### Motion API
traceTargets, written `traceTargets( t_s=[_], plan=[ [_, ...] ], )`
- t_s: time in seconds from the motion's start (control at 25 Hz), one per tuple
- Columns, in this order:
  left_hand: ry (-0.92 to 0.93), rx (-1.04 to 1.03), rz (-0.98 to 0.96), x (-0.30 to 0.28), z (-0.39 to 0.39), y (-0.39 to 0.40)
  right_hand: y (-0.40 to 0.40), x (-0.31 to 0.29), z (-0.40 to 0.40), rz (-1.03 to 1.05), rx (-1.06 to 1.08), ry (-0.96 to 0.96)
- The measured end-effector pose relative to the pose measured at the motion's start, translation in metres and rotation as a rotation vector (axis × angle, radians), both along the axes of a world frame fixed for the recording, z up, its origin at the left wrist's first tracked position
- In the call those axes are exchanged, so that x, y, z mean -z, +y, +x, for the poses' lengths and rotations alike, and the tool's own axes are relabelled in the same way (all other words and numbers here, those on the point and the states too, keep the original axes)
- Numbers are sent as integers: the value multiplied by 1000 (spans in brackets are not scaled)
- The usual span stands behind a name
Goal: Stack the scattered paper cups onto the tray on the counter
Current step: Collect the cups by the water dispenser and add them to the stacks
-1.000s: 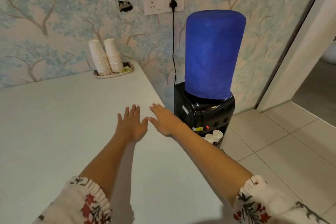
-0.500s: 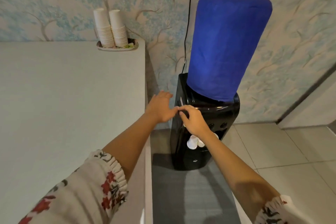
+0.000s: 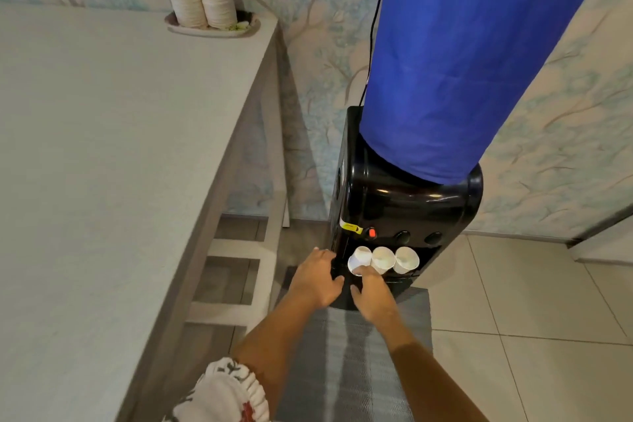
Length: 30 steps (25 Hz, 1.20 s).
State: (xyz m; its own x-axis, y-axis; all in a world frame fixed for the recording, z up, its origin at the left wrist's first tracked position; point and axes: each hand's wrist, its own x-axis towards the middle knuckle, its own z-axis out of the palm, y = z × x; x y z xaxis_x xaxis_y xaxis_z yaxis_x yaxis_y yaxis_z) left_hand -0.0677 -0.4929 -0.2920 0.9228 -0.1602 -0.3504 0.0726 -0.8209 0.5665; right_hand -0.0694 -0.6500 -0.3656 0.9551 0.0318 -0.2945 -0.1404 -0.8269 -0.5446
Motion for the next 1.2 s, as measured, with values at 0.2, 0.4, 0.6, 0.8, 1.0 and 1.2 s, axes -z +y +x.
traceTargets(
  t_s=[0.2,0.4,0.6,0.8,1.0,1.2],
  plan=[
    [81,-108,-16,69,5,-5,-19,56,42,-305,-59,-68],
    [156,-163,-60,124,2,4,-29,101,89,-597,-177,-128],
    [217,-197,-55,145,-4,19,-32,127,108,-732,-276,-138],
    [239,-234,-75,147,-2,29,-29,135,111,-721,-320,-165],
    [237,-251,-74,136,2,24,-23,125,96,-673,-341,-214],
    [214,-267,-105,116,6,9,-20,103,66,-468,-184,-352]
  ],
)
